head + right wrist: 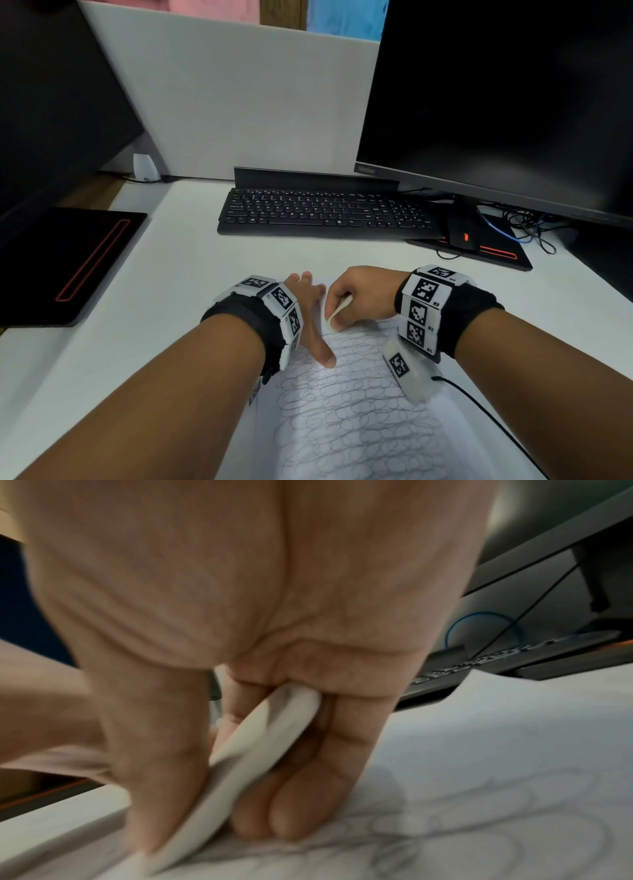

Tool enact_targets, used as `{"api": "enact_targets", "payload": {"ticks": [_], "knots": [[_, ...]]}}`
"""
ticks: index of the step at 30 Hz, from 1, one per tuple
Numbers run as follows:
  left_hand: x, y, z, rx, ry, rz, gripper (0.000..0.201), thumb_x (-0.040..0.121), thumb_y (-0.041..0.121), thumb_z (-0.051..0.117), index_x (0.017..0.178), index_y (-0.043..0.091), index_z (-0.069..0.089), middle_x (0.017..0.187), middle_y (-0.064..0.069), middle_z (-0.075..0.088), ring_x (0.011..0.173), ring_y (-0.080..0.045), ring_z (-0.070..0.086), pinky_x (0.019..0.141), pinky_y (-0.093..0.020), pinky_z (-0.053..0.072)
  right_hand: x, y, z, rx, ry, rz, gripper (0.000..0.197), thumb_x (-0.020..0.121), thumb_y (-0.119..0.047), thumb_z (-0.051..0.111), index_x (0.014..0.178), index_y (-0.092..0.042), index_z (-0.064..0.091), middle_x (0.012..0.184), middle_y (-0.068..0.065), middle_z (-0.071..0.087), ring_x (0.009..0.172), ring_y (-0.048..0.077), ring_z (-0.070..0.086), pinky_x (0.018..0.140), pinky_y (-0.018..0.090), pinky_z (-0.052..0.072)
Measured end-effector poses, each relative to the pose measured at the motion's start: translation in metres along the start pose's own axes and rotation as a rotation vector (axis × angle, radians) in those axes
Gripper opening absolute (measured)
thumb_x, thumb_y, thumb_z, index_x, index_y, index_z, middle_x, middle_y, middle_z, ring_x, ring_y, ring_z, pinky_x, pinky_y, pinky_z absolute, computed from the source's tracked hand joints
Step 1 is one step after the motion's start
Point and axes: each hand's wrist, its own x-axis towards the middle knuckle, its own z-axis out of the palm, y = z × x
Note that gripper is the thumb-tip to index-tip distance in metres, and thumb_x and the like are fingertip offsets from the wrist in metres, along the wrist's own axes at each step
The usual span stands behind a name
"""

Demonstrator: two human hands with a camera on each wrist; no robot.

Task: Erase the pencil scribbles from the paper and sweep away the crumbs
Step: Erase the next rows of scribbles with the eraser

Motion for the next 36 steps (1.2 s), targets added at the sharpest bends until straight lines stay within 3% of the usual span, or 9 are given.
{"api": "enact_targets", "payload": {"ticks": [3, 10, 15, 18, 22, 26, 29, 34, 36], "knots": [[-0.0007, -0.0006, 0.0009, -0.002, 0.005, -0.003, 0.107, 0.070, 0.057, 0.079, 0.153, 0.019, 0.022, 0.158, -0.008, 0.019, 0.146, -0.024, 0.019, 0.113, -0.047, 0.030, 0.0014, 0.0040, -0.0007, 0.016, 0.101, 0.016, 0.009, 0.083, -0.028, 0.075, 0.092, -0.027, 0.072, 0.101, -0.007, 0.072, 0.094, 0.010, 0.065, 0.081, 0.024, 0.048], [0.0001, -0.0007, 0.0018, -0.001, 0.007, -0.009, 0.109, 0.070, 0.059, 0.078, 0.154, 0.020, 0.021, 0.158, -0.007, 0.018, 0.146, -0.023, 0.018, 0.114, -0.047, 0.030, 0.0020, 0.0057, -0.0032, 0.015, 0.087, 0.030, 0.009, 0.084, -0.028, 0.074, 0.093, -0.028, 0.071, 0.103, -0.005, 0.072, 0.094, 0.010, 0.065, 0.084, 0.025, 0.048], [0.0000, 0.0000, 0.0013, 0.002, 0.004, -0.016, 0.109, 0.070, 0.058, 0.078, 0.154, 0.020, 0.019, 0.158, -0.006, 0.017, 0.147, -0.023, 0.017, 0.114, -0.047, 0.029, -0.0005, 0.0058, -0.0024, 0.040, -0.041, 0.025, 0.014, 0.085, -0.027, 0.074, 0.098, -0.022, 0.072, 0.099, -0.001, 0.074, 0.075, 0.004, 0.062, 0.075, 0.019, 0.049], [-0.0005, 0.0010, 0.0015, 0.010, 0.003, -0.019, 0.110, 0.071, 0.058, 0.078, 0.154, 0.020, 0.018, 0.158, -0.006, 0.016, 0.147, -0.023, 0.016, 0.115, -0.047, 0.029, 0.0004, 0.0084, -0.0051, 0.015, 0.086, 0.036, 0.012, 0.085, -0.028, 0.073, 0.097, -0.025, 0.072, 0.101, -0.006, 0.072, 0.080, 0.003, 0.060, 0.079, 0.023, 0.048], [0.0000, -0.0004, 0.0014, -0.003, 0.001, -0.019, 0.110, 0.070, 0.058, 0.078, 0.154, 0.020, 0.018, 0.159, -0.006, 0.016, 0.147, -0.023, 0.016, 0.115, -0.047, 0.029, -0.0001, 0.0060, -0.0028, 0.023, -0.060, 0.032, 0.013, 0.084, -0.028, 0.074, 0.097, -0.024, 0.072, 0.100, -0.002, 0.074, 0.087, 0.012, 0.067, 0.081, 0.023, 0.049], [-0.0009, 0.0014, 0.0013, 0.014, 0.006, -0.015, 0.109, 0.071, 0.058, 0.078, 0.154, 0.019, 0.019, 0.159, -0.007, 0.016, 0.147, -0.023, 0.016, 0.115, -0.047, 0.029, -0.0007, 0.0089, -0.0052, -0.003, 0.102, 0.043, 0.009, 0.085, -0.028, 0.072, 0.094, -0.026, 0.070, 0.098, -0.008, 0.070, 0.080, 0.006, 0.061, 0.075, 0.021, 0.047], [-0.0001, 0.0008, 0.0006, 0.013, -0.003, -0.019, 0.110, 0.071, 0.058, 0.078, 0.154, 0.019, 0.019, 0.159, -0.007, 0.015, 0.147, -0.023, 0.016, 0.115, -0.048, 0.028, -0.0022, 0.0064, -0.0023, 0.005, -0.029, 0.036, 0.012, 0.084, -0.029, 0.074, 0.095, -0.026, 0.071, 0.099, -0.005, 0.073, 0.087, 0.009, 0.065, 0.082, 0.024, 0.049], [0.0006, 0.0003, 0.0013, 0.012, -0.001, -0.016, 0.111, 0.071, 0.058, 0.078, 0.155, 0.020, 0.016, 0.160, -0.006, 0.012, 0.148, -0.023, 0.014, 0.115, -0.048, 0.028, -0.0022, 0.0113, -0.0047, 0.006, 0.136, 0.048, 0.008, 0.085, -0.027, 0.073, 0.092, -0.024, 0.070, 0.085, -0.011, 0.068, 0.071, 0.002, 0.059, 0.067, 0.018, 0.044], [0.0003, 0.0000, 0.0008, 0.011, -0.007, -0.022, 0.111, 0.070, 0.059, 0.078, 0.155, 0.020, 0.017, 0.160, -0.006, 0.013, 0.148, -0.022, 0.014, 0.115, -0.048, 0.028, -0.0033, 0.0103, -0.0040, 0.009, 0.068, 0.039, 0.009, 0.085, -0.027, 0.073, 0.094, -0.023, 0.071, 0.090, -0.005, 0.072, 0.077, 0.009, 0.064, 0.069, 0.018, 0.046]]}}
